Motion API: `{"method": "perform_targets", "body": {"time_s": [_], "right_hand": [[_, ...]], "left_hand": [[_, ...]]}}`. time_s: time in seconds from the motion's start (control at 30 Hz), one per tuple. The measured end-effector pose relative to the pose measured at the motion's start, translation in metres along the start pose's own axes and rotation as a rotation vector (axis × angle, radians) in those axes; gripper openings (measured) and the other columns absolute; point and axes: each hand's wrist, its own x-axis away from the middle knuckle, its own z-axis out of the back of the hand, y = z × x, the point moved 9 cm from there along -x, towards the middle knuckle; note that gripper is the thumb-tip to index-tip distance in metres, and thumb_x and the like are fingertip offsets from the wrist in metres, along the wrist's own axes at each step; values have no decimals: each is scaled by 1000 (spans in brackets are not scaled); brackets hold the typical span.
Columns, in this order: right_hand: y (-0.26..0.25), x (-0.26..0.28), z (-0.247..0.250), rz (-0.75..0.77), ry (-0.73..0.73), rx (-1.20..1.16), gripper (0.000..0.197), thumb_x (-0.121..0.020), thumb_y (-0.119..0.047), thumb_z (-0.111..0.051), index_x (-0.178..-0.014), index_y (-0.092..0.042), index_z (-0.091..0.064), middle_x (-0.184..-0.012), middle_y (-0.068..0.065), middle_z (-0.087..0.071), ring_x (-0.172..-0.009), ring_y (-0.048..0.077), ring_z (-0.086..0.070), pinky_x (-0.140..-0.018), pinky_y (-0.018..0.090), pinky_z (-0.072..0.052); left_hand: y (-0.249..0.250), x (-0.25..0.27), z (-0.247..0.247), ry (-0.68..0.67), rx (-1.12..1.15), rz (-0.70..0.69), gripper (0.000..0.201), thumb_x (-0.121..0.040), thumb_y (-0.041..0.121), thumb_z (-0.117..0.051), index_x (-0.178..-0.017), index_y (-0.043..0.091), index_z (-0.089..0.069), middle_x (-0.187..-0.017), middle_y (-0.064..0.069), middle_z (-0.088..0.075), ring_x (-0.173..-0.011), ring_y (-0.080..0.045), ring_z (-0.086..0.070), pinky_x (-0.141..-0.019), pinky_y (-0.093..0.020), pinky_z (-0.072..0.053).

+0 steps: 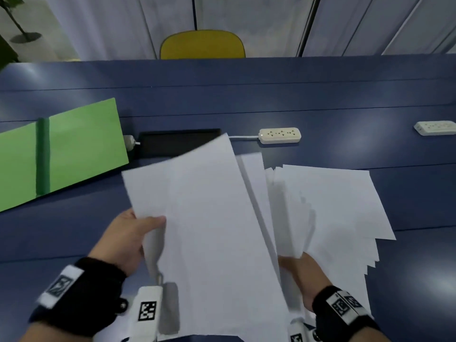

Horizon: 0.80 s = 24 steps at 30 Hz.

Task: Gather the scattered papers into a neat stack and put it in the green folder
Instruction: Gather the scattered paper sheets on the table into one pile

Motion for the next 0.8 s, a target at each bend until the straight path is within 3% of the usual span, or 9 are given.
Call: {"method": "perform_targets", "body": {"time_s": [0.07, 0.17, 0.27, 0.37, 0.43, 0.53, 0.63, 0.73, 0.8], "right_hand": [[-3, 2, 1, -11, 8, -8, 25, -93, -5, -64, -117, -6, -71, -101, 12, -79, -95, 31, -74, -71, 33, -59], [-5, 6, 0, -56, 15, -83, 30, -95, -21, -68, -121, -8, -65, -114, 10, -73, -110, 25, -66, -102, 39, -49], [-9, 10, -3, -81, -35, -164, 6, -96, -25, -67, -99, -21, -64, -99, -7, -68, -93, 6, -59, -104, 31, -37], [-6, 6, -8, -52, -46, -112, 30, -89, -23, -76, -117, -15, -70, -116, 3, -75, -114, 19, -66, -114, 42, -40], [-2, 1, -12, -39, -45, -74, 34, -88, -17, -76, -121, -13, -70, -116, 4, -76, -113, 24, -68, -110, 47, -46], [-2, 2, 1, -22, -23, -68, 23, -92, -9, -70, -115, -13, -71, -109, 6, -78, -105, 25, -71, -96, 41, -54], [-9, 14, 47, 16, 46, -108, 24, -88, -3, -70, -112, -2, -71, -104, 17, -78, -101, 36, -73, -99, 51, -52], [-2, 16, 113, 6, 170, -117, 23, -87, 6, -64, -110, 7, -69, -99, 28, -76, -95, 46, -71, -94, 57, -53], [10, 14, 142, -54, 214, -95, 27, -87, 9, -64, -113, 11, -65, -89, 25, -77, -93, 44, -69, -89, 55, -53]], "left_hand": [[-43, -15, -10, 2, -151, 108, 22, -84, -13, -58, -97, 1, -69, -94, -18, -76, -76, -31, -72, -69, -37, -58], [-88, -34, -12, 69, -365, 196, 18, -75, -5, -64, -90, 6, -65, -89, -17, -72, -75, -33, -67, -67, -40, -55], [-106, -50, -11, 145, -536, 183, 17, -68, 6, -58, -83, 14, -64, -85, -10, -70, -78, -32, -66, -69, -38, -53], [-103, -52, -34, 112, -566, 137, 33, -68, 10, -51, -95, 21, -65, -94, -2, -71, -86, -27, -66, -78, -41, -56], [-100, -50, -58, 42, -697, 95, 29, -79, 16, -50, -104, 24, -63, -101, -1, -67, -91, -25, -63, -84, -38, -53], [-83, -54, -80, 3, -946, 8, 36, -87, 37, -51, -120, 28, -62, -117, -8, -59, -105, -29, -58, -95, -43, -48], [-59, -77, -73, 76, -1087, 4, 50, -93, 37, -52, -140, 20, -49, -133, -13, -49, -121, -37, -49, -104, -46, -41], [-41, -108, -74, 44, -1210, 7, 54, -94, 35, -51, -145, 18, -43, -143, -12, -43, -131, -39, -40, -107, -46, -39], [-35, -126, -84, -32, -1305, -9, 53, -94, 36, -51, -143, 18, -44, -145, -11, -43, -132, -38, -38, -107, -45, -37]]}}
